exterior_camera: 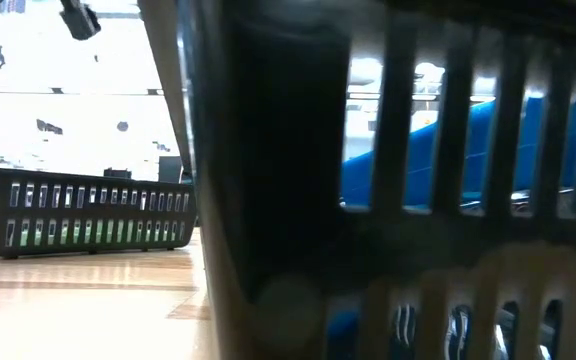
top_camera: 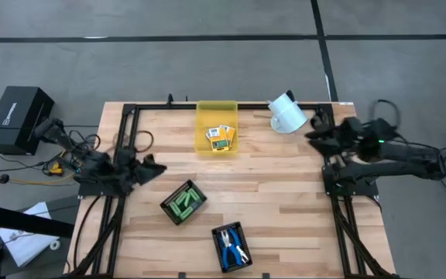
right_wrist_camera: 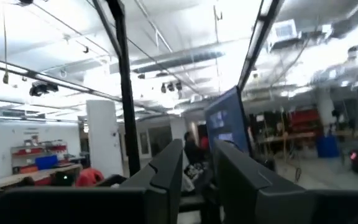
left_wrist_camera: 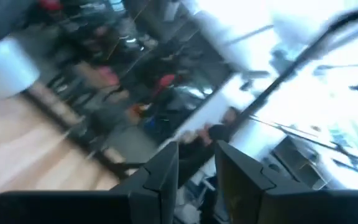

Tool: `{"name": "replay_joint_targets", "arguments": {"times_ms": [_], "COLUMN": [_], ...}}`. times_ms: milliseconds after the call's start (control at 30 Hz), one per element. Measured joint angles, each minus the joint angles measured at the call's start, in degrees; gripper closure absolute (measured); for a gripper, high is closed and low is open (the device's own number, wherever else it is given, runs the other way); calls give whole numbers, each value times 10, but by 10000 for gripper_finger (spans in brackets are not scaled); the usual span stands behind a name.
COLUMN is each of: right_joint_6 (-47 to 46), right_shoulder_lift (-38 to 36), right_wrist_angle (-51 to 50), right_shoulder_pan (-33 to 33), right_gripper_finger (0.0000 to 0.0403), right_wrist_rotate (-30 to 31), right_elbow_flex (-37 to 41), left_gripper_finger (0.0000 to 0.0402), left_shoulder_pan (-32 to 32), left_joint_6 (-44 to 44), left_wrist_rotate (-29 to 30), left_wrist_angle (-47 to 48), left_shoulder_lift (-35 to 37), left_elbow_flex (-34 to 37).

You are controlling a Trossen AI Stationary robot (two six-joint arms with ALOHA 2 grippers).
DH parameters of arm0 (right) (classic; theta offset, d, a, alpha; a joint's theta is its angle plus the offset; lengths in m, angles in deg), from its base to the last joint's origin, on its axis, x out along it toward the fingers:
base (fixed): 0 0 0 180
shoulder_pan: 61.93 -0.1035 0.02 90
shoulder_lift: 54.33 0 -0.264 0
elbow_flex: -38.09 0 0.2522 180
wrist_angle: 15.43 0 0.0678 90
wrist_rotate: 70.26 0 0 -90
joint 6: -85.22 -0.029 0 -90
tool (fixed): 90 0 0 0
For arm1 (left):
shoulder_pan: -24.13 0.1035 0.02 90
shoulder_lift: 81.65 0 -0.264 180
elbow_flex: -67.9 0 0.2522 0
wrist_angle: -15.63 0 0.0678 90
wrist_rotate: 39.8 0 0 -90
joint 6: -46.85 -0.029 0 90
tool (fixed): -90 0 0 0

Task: Pick & Place School Supplies
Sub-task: Return to Home Position

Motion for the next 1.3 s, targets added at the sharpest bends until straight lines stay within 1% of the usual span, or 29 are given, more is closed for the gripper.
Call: {"name": "replay_joint_targets", "arguments": {"times_ms": [33, 67, 167, 200, 233, 333, 400, 467, 533, 600, 667, 767, 867, 1033, 1100, 1133, 1200, 1300], "right_joint_6": [5, 9, 19, 21, 22, 27, 40, 54, 60, 74, 75, 48, 18, -7, -38, -55, -72, -73], "right_shoulder_lift": [-23, -43, -108, -132, -157, -227, -269, -308, -310, -310, -309, -311, -311, -312, -312, -312, -311, -312], "right_wrist_angle": [-16, -32, -108, -140, -176, -260, -302, -342, -361, -383, -369, -367, -314, -249, -238, -248, -243, -182], "right_shoulder_pan": [1, 1, 0, 0, 0, 1, 1, 1, 1, 1, -1, 1, 1, 2, 2, 2, 2, 1], "right_gripper_finger": [321, 321, 321, 321, 321, 321, 321, 321, 321, 321, 321, 321, 321, 321, 321, 321, 321, 321], "right_wrist_rotate": [-1, -1, 14, 21, 31, 67, 80, 105, 128, 137, 147, 153, 152, 167, 196, 205, 203, 192], "right_elbow_flex": [0, 0, 1, 1, 0, -6, -7, -7, -7, -2, 8, 59, 102, 202, 234, 253, 284, 317], "left_gripper_finger": [302, 302, 302, 302, 302, 302, 302, 302, 302, 302, 302, 302, 302, 302, 302, 302, 302, 302], "left_shoulder_pan": [0, 0, 0, 0, 0, -1, 0, 0, 0, 0, 2, 9, 17, 27, 32, 35, 39, 48], "left_joint_6": [-28, -60, -141, -168, -186, -221, -243, -248, -258, -276, -307, -331, -331, -290, -267, -257, -248, -235], "left_wrist_rotate": [-18, -54, -193, -231, -249, -250, -248, -242, -224, -209, -201, -194, -185, -183, -184, -184, -183, -184], "left_wrist_angle": [-11, -18, -31, -33, -32, -30, -29, -28, -40, -78, -134, -122, -112, -112, -114, -114, -114, -117], "left_shoulder_lift": [10, 20, 52, 62, 74, 106, 128, 153, 179, 198, 208, 208, 189, 143, 123, 113, 90, 62], "left_elbow_flex": [0, 0, 0, 0, 0, 7, 24, 47, 76, 113, 152, 152, 153, 153, 153, 153, 153, 153]}}
